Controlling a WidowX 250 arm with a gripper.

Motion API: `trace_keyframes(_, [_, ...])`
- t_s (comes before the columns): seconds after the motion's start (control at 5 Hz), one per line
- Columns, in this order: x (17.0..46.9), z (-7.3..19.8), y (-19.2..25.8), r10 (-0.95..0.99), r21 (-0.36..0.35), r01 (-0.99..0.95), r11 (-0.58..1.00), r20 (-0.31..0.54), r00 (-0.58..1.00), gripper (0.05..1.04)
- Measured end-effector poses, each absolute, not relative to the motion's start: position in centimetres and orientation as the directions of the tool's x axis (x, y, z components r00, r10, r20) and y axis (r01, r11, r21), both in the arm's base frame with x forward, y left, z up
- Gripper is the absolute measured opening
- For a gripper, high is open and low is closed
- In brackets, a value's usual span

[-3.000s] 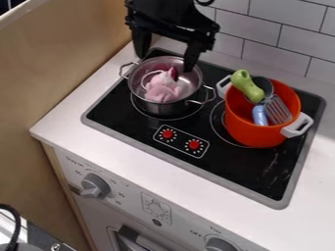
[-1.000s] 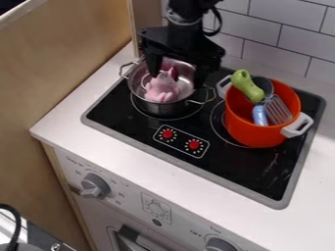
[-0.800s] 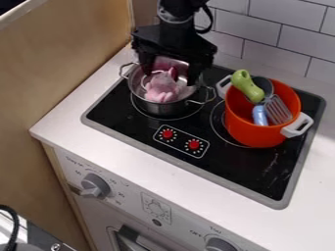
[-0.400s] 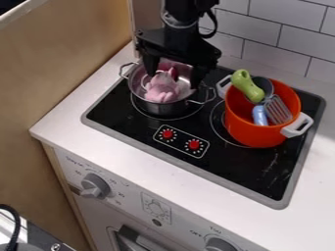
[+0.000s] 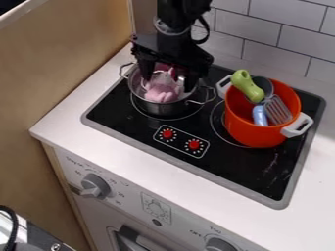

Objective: Remove white cloth from the silver bowl

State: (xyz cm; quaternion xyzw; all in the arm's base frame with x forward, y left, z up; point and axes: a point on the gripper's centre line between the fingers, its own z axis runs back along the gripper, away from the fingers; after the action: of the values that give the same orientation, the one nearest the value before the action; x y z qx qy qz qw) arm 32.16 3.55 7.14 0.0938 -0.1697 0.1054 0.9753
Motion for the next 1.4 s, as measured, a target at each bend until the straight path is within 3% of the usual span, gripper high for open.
trace_keyframes(1.0, [31.7,5.6,4.9,0.171,0.124,-0.228,0.966,0.357,0.918,0.967])
trace_keyframes(1.4, [31.1,5.3,5.5,0.181,0.107,-0.223,0.969,0.309,0.934,0.482])
